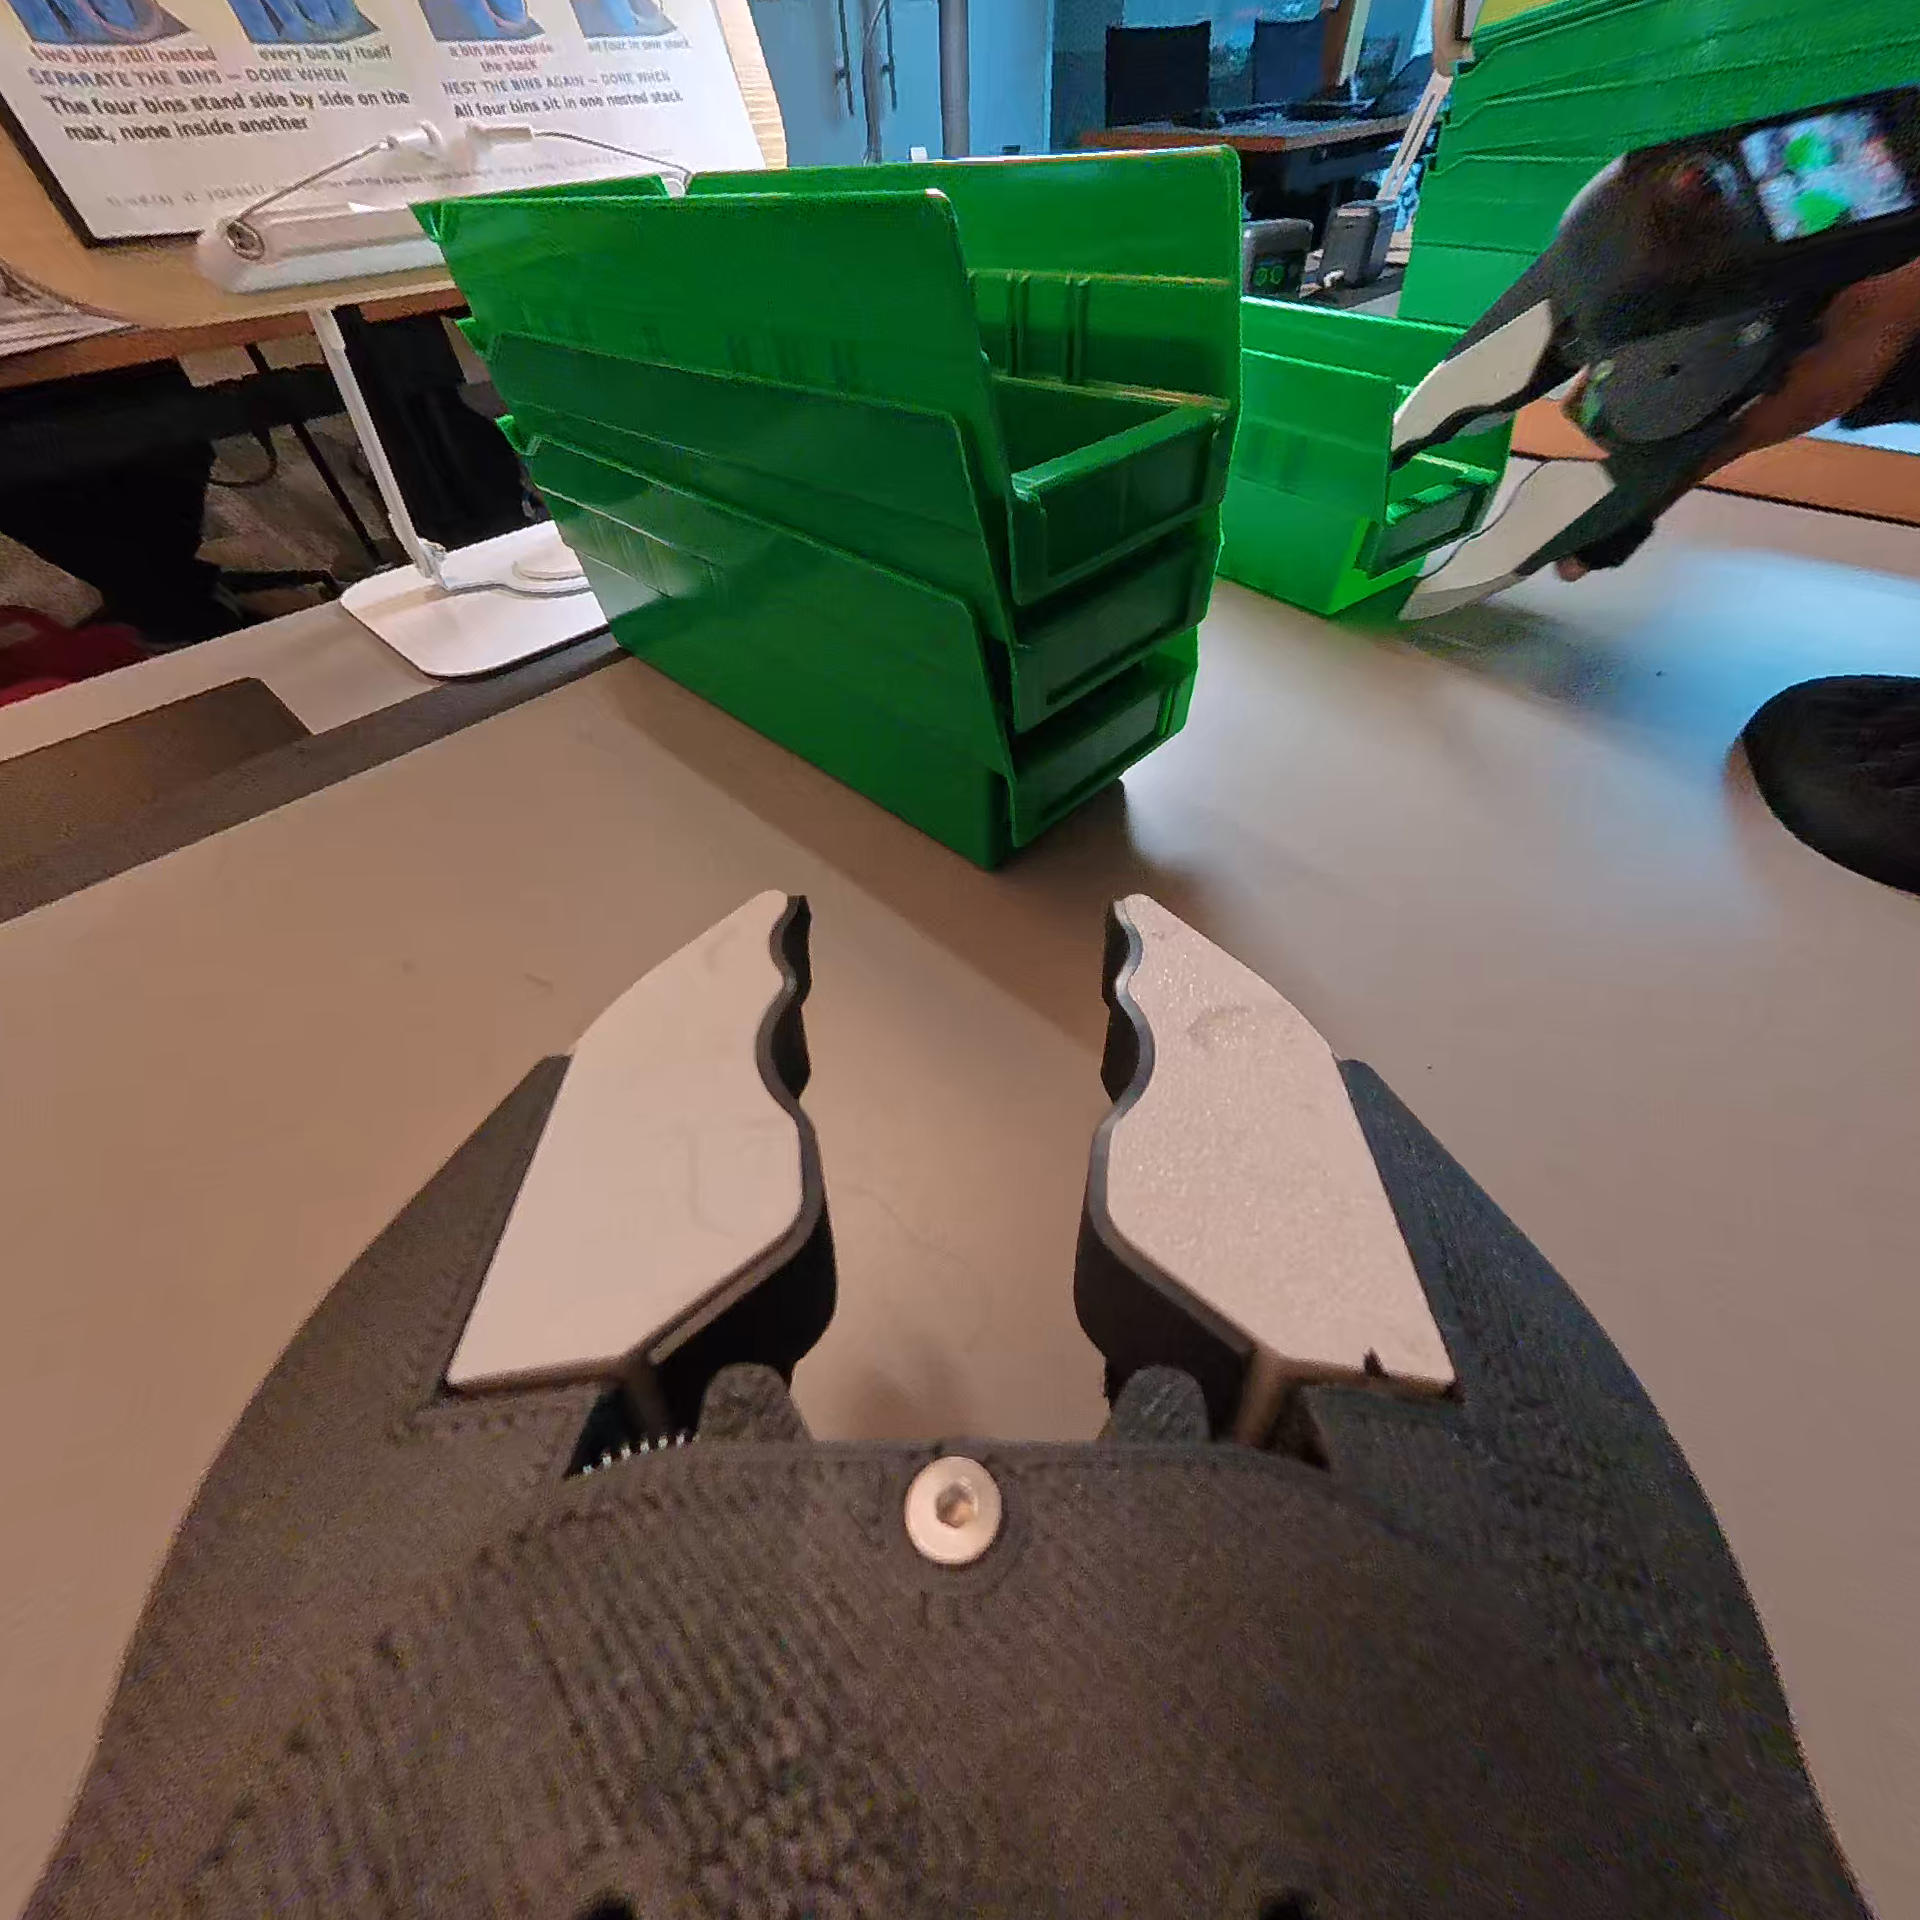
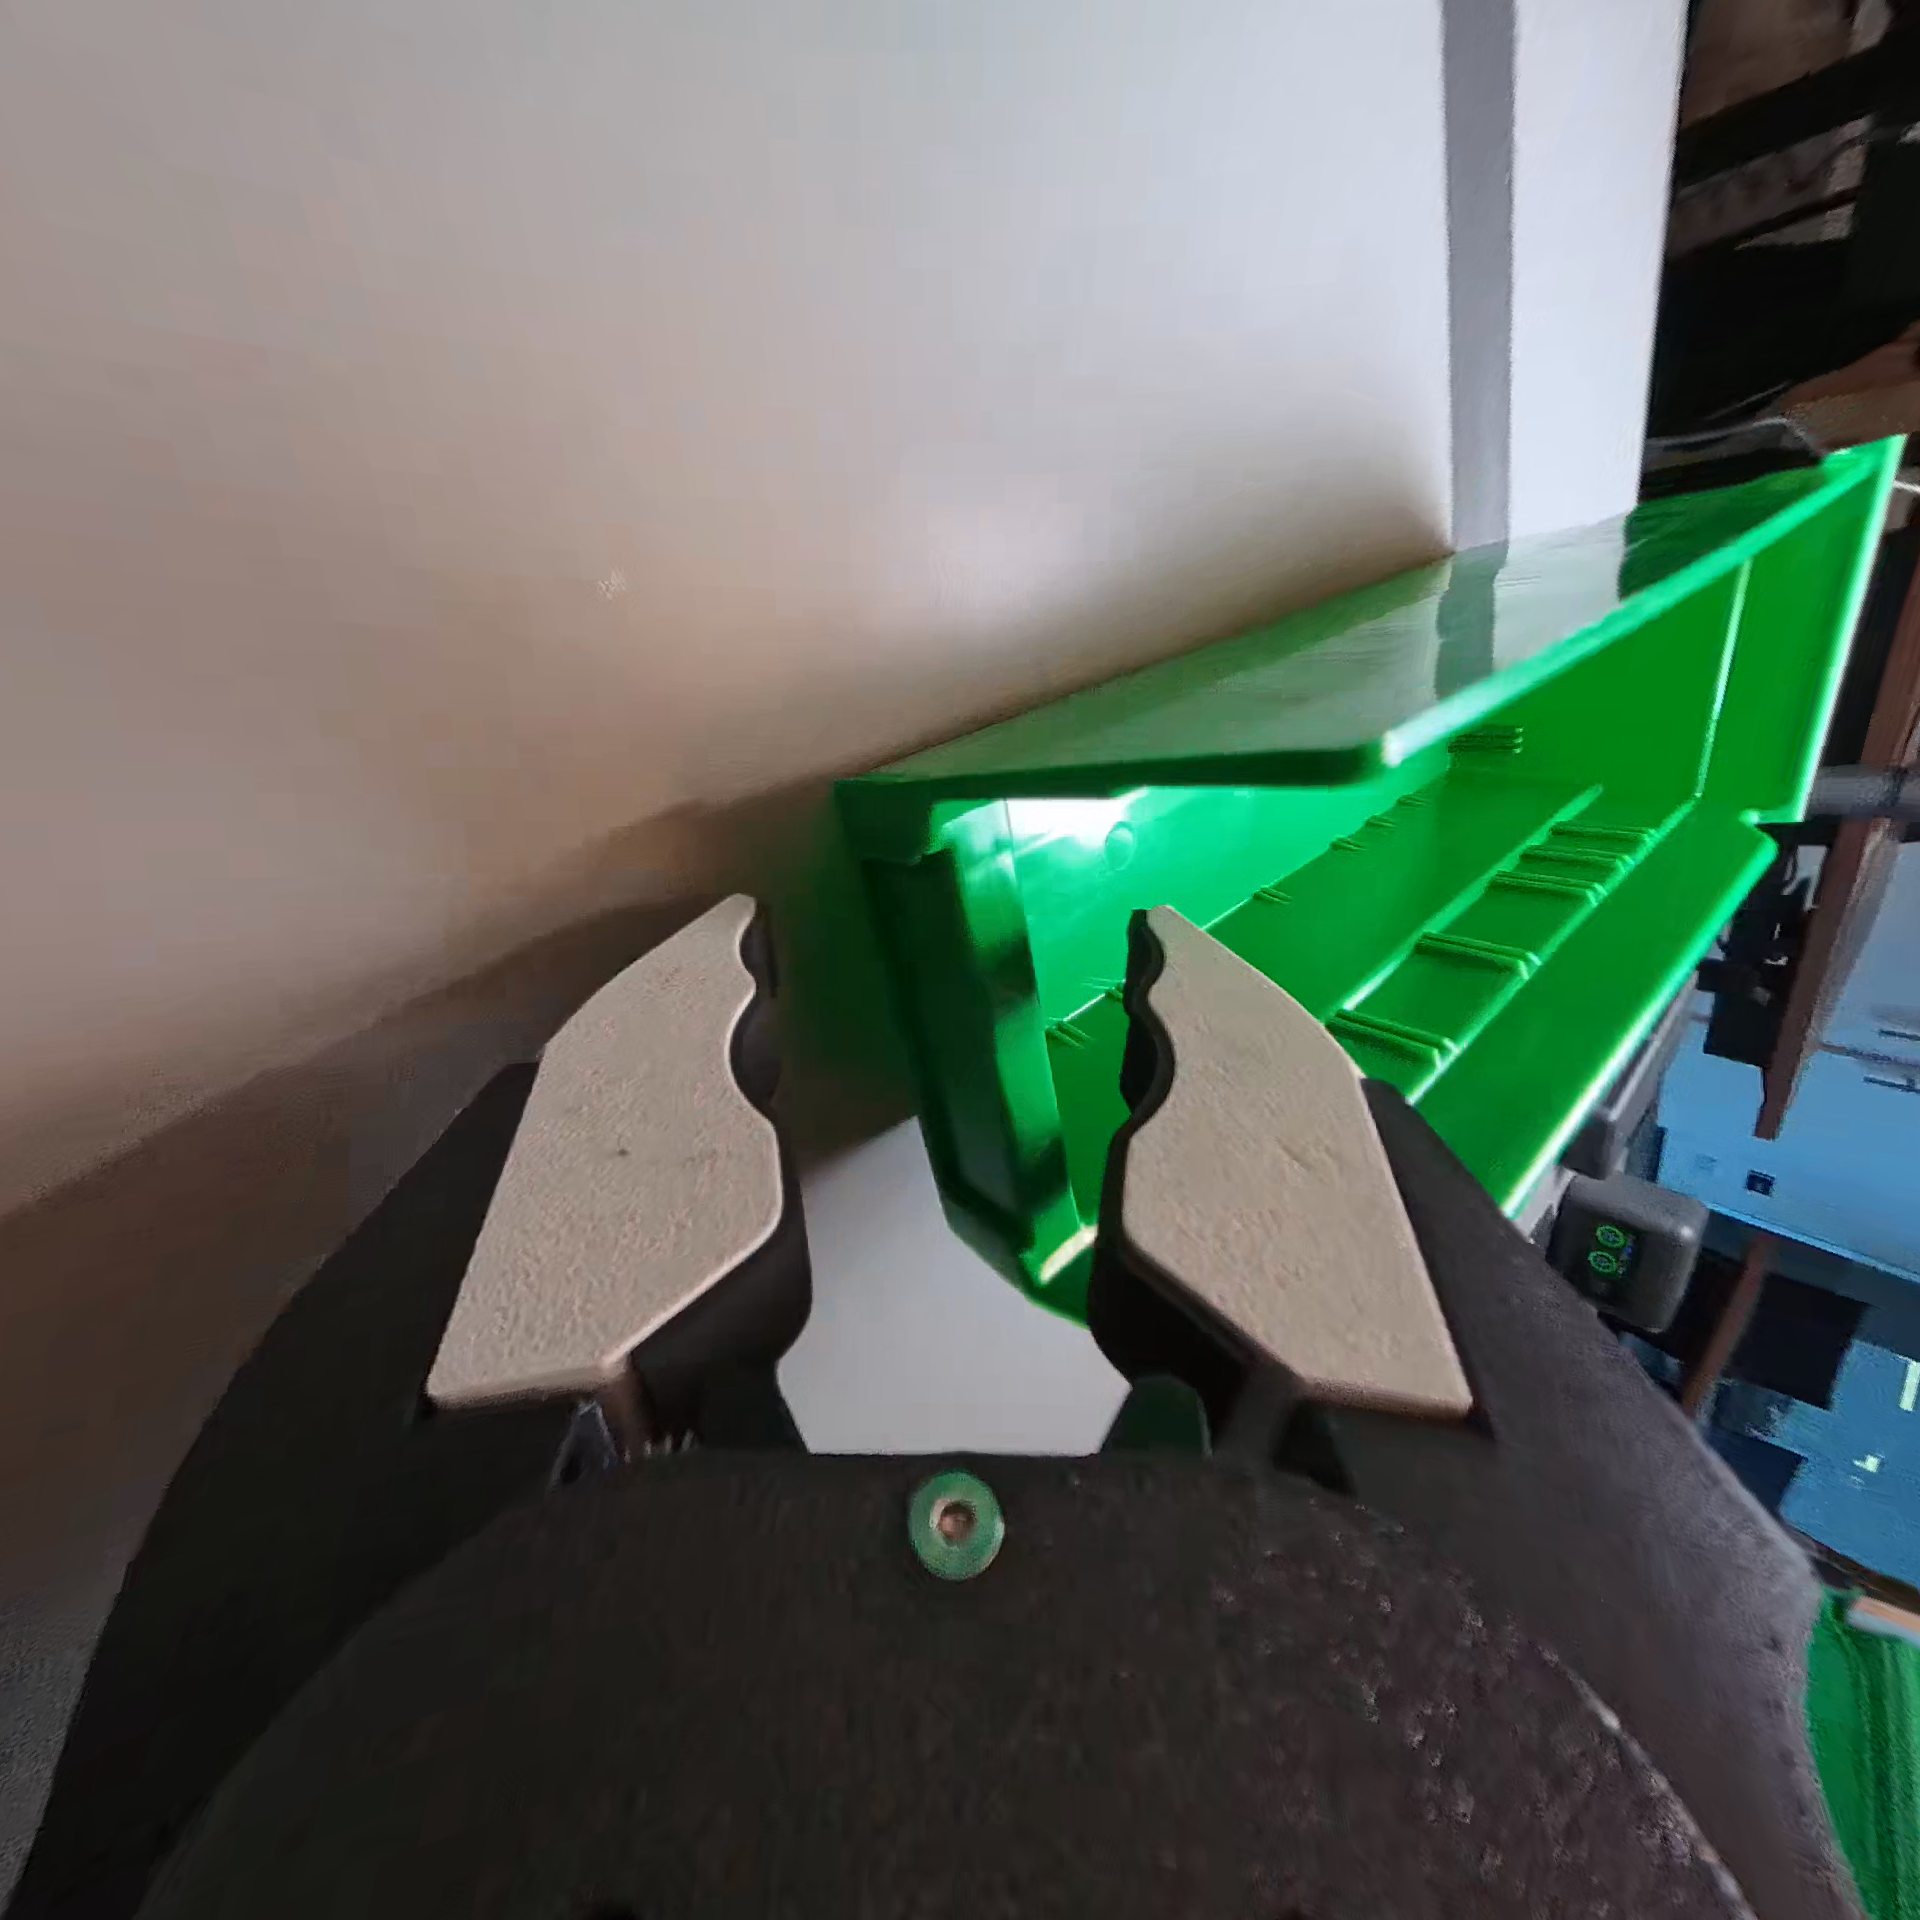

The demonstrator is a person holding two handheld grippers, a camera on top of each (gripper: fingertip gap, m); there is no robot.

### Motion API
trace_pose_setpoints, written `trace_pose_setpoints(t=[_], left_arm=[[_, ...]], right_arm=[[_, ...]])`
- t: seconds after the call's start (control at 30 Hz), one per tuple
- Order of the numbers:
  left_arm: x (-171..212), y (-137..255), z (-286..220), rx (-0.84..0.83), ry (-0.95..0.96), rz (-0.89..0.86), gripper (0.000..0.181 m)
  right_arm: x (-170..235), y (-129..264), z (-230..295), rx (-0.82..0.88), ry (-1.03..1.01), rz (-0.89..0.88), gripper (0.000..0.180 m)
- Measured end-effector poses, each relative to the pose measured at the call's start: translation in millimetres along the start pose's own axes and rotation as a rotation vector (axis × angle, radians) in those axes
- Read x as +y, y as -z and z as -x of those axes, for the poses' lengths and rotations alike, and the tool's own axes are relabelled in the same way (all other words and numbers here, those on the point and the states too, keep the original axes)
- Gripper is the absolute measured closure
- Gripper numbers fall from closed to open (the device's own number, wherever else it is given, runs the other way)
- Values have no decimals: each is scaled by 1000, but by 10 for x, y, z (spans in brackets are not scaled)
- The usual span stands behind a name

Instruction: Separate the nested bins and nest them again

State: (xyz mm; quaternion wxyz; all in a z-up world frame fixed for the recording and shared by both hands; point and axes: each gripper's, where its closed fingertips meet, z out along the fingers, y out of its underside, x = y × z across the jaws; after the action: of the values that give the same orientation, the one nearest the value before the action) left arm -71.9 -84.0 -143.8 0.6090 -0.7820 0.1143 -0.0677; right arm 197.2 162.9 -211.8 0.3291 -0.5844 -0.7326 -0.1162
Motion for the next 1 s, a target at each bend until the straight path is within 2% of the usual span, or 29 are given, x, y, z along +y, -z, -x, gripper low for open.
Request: trace_pose_setpoints(t=[0.03,0.13,0.3,0.5,0.6,0.77,0.87,1.0], left_arm=[[8,0,-12,7,9,0,126],[36,-8,-32,15,16,6,126],[61,-28,-72,20,4,12,127],[74,-38,-109,20,-6,13,127],[79,-44,-120,23,-9,15,127],[115,-57,-153,20,-34,25,128],[136,-62,-171,7,-82,29,129],[165,-73,-153,-16,-135,38,128]], right_arm=[[16,-51,13,-9,16,20,120],[45,-142,6,18,66,63,149],[-55,-23,15,41,105,63,151],[-339,472,-147,129,114,28,152],[-642,869,-340,168,132,-37,152],[-1382,1446,-689,230,174,-160,152],[-1829,1602,-843,268,234,-202,152],[-2337,1569,-812,221,290,-228,152]])
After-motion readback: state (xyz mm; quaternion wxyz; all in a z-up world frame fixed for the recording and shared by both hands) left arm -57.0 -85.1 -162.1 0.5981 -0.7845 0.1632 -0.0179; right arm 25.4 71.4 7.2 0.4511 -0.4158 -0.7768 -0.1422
